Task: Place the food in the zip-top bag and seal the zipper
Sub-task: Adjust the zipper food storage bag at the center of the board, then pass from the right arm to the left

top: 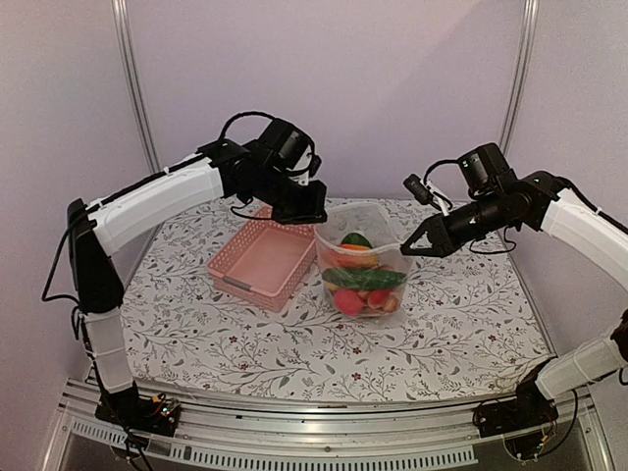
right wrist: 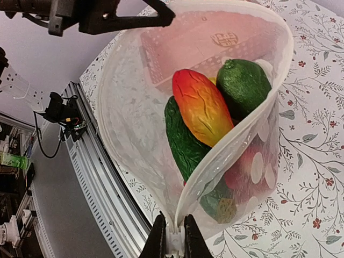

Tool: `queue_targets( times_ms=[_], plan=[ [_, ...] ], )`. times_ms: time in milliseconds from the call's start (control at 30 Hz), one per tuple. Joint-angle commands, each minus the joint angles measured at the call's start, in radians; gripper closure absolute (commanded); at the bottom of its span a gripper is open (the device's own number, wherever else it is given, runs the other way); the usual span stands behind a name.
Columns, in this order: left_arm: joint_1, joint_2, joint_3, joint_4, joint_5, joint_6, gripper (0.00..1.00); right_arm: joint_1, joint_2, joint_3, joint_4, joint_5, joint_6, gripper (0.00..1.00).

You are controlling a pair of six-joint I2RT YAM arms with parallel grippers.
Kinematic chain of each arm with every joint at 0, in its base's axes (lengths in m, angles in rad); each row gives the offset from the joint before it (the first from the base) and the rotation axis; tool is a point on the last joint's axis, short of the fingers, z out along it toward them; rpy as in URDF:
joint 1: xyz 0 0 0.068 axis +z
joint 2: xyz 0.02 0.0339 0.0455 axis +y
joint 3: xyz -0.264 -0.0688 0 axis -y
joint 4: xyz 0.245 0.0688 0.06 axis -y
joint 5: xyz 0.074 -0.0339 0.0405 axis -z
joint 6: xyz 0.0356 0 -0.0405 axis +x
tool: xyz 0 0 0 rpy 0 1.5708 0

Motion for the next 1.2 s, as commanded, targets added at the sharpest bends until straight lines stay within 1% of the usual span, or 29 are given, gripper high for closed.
queue_targets(
  times_ms=[0,33,67,133,167,267,300,333,367,400,433,467,533,567,633,733,800,933,1033,1167],
  plan=[
    [0.008,-0.123,-0.108,0.053,-0.134,-0.085,1.00,0.010,0.016,0.016,0.058,0.009,-0.005,0.99],
    [0.009,-0.137,-0.128,0.056,-0.135,-0.087,0.98,0.010,0.020,0.014,0.072,0.005,-0.002,0.99],
    [0.009,-0.148,-0.142,0.054,-0.135,-0.086,0.89,0.010,0.023,0.011,0.085,0.001,-0.001,0.99],
    [0.006,-0.164,-0.157,0.030,-0.175,-0.074,0.69,0.011,0.031,0.004,0.111,-0.004,-0.002,0.99],
    [0.002,-0.174,-0.165,0.028,-0.190,-0.053,0.63,0.010,0.035,-0.002,0.120,-0.005,-0.005,0.99],
    [-0.024,-0.215,-0.182,0.095,-0.237,0.051,0.55,0.010,0.055,-0.016,0.132,0.003,-0.018,0.99],
    [-0.039,-0.236,-0.200,0.186,-0.238,0.110,0.54,0.010,0.060,-0.019,0.135,0.005,-0.018,0.99],
    [-0.058,-0.258,-0.224,0.274,-0.214,0.173,0.52,0.010,0.063,-0.021,0.137,0.007,-0.048,0.99],
    [-0.079,-0.278,-0.251,0.364,-0.163,0.248,0.49,0.010,0.065,-0.020,0.136,0.008,-0.053,0.99],
    [-0.101,-0.294,-0.284,0.459,-0.061,0.331,0.47,0.010,0.065,-0.020,0.137,0.007,-0.054,0.99],
    [-0.126,-0.301,-0.305,0.513,0.034,0.410,0.45,0.010,0.062,-0.020,0.137,0.005,-0.056,0.99],
    [-0.149,-0.296,-0.312,0.532,0.098,0.478,0.43,0.010,0.059,-0.023,0.137,0.003,-0.057,0.99],
    [-0.184,-0.262,-0.292,0.505,0.175,0.564,0.42,0.010,0.050,-0.027,0.135,-0.002,-0.061,0.98],
    [-0.190,-0.231,-0.271,0.473,0.208,0.579,0.42,0.010,0.047,-0.031,0.131,0.000,-0.060,0.98],
    [-0.193,-0.191,-0.234,0.423,0.251,0.553,0.42,0.011,0.031,-0.045,0.125,0.009,-0.062,0.98],
    [-0.192,-0.160,-0.212,0.401,0.295,0.502,0.41,0.010,0.004,-0.070,0.123,0.030,-0.069,0.98],
    [-0.188,-0.135,-0.197,0.392,0.306,0.474,0.39,0.010,-0.004,-0.081,0.126,0.038,-0.072,0.98],
    [-0.186,-0.057,-0.125,0.339,0.294,0.444,0.39,0.010,-0.010,-0.098,0.128,0.036,-0.063,0.98],
    [-0.185,-0.028,-0.125,0.356,0.310,0.422,0.38,0.009,-0.025,-0.108,0.128,0.042,-0.060,0.97],
    [-0.181,0.007,-0.120,0.360,0.309,0.403,0.44,0.009,-0.048,-0.111,0.125,0.054,-0.062,0.97]
  ],
)
